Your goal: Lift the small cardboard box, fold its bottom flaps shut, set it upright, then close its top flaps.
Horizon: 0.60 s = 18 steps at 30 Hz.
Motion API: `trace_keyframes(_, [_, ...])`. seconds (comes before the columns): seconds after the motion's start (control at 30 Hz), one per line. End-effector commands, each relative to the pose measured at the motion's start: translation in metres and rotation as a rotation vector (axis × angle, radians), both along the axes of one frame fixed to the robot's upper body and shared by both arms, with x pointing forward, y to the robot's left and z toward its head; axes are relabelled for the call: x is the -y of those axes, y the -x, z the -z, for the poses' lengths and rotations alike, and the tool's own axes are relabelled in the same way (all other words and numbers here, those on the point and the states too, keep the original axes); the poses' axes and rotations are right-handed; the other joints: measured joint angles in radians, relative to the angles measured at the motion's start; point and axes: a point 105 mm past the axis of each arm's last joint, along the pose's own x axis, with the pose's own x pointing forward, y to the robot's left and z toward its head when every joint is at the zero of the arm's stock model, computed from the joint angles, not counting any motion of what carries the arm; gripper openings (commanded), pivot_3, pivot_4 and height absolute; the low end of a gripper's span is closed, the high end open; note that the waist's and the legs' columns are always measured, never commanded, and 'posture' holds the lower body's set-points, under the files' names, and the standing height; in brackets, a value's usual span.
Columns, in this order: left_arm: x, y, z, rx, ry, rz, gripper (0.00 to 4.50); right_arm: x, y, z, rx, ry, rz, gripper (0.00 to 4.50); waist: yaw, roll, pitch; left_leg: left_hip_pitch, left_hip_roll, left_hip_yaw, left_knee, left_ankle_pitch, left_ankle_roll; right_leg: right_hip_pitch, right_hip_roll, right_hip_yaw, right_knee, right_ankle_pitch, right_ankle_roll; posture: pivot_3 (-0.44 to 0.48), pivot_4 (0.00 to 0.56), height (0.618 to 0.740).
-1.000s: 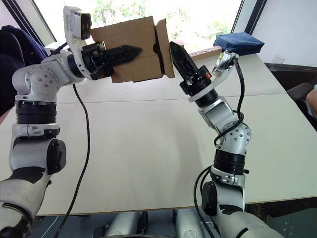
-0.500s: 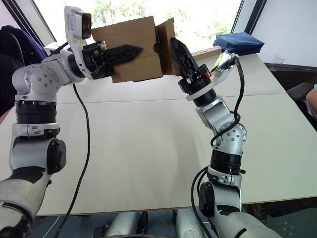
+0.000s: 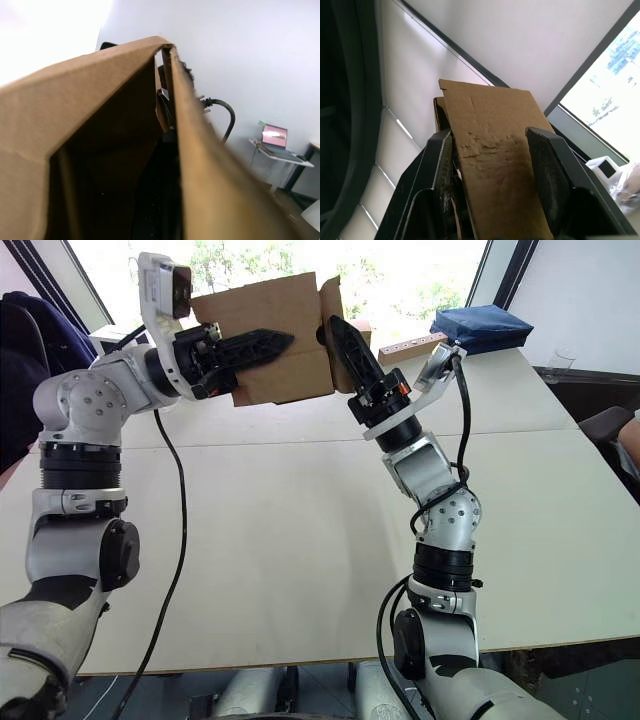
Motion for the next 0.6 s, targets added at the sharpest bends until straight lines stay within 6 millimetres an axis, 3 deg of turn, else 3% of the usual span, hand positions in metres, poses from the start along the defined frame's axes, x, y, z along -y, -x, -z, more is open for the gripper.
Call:
trace_keyframes(0.03, [0.002, 0.003, -0.012, 0.051, 0.033, 0.003, 0.00, -0.013, 0.015, -0.019, 0.083, -0.005, -0.030, 2.31, 0.001, 0.000, 0.000, 0.000, 0.000, 0.000, 0.000, 0.000, 0.000, 0.000, 0.000, 0.000, 0.000, 0.000, 0.000, 0.000, 0.150, 0.740])
trace_keyframes(0.37, [0.006, -0.006, -0.010, 0.032, 0.064, -0.020, 0.00, -0.033, 0.024, -0.015, 0.085, 0.002, -0.059, 2.31, -0.001, 0.000, 0.000, 0.000, 0.000, 0.000, 0.000, 0.000, 0.000, 0.000, 0.000, 0.000, 0.000, 0.000, 0.000, 0.000, 0.150, 0.740])
trace_keyframes(0.6, [0.003, -0.008, -0.012, 0.019, 0.087, -0.024, 0.00, -0.034, 0.027, -0.009, 0.088, 0.060, -0.029, 2.31, -0.001, 0.000, 0.000, 0.000, 0.000, 0.000, 0.000, 0.000, 0.000, 0.000, 0.000, 0.000, 0.000, 0.000, 0.000, 0.000, 0.150, 0.740])
